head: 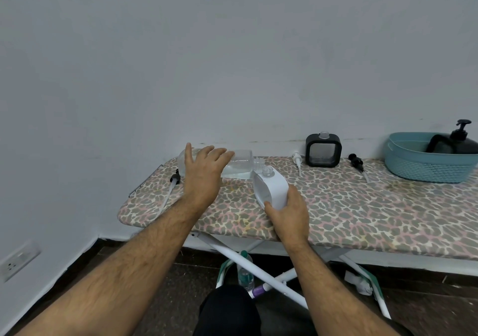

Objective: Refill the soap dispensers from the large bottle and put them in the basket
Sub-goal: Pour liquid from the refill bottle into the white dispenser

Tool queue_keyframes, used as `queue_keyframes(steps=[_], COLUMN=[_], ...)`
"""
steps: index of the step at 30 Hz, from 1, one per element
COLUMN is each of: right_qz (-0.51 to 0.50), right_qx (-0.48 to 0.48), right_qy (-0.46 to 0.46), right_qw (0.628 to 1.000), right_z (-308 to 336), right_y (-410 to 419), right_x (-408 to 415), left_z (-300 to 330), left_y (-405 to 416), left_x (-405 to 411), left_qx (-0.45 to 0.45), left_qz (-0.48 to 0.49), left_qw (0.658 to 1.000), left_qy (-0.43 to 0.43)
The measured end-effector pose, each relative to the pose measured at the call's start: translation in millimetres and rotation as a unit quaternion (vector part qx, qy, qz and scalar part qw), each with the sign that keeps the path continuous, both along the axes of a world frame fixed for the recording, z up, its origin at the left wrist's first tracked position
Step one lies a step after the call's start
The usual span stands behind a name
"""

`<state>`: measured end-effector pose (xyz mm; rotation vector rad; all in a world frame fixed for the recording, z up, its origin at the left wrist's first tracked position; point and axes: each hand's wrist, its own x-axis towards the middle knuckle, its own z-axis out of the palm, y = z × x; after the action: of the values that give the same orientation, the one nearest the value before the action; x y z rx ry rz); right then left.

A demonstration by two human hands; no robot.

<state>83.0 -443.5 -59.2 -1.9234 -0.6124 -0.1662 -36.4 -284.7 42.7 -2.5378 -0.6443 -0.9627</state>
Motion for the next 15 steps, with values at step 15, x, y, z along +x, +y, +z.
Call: queue_keyframes(steps=[15], right_qz=[0.002], right_qx=[-0.004], right_qy=[-0.003], right_qw=[1.000], right_z=[-0.5], right_y=[0.1], right_x=[0.6], left_z=[0.7], left_y=[-0.4], left_x=[0.6], left_qx=[-0.001], left_qz=[-0.001], left_qw=[1.000], left_qy=[0.004])
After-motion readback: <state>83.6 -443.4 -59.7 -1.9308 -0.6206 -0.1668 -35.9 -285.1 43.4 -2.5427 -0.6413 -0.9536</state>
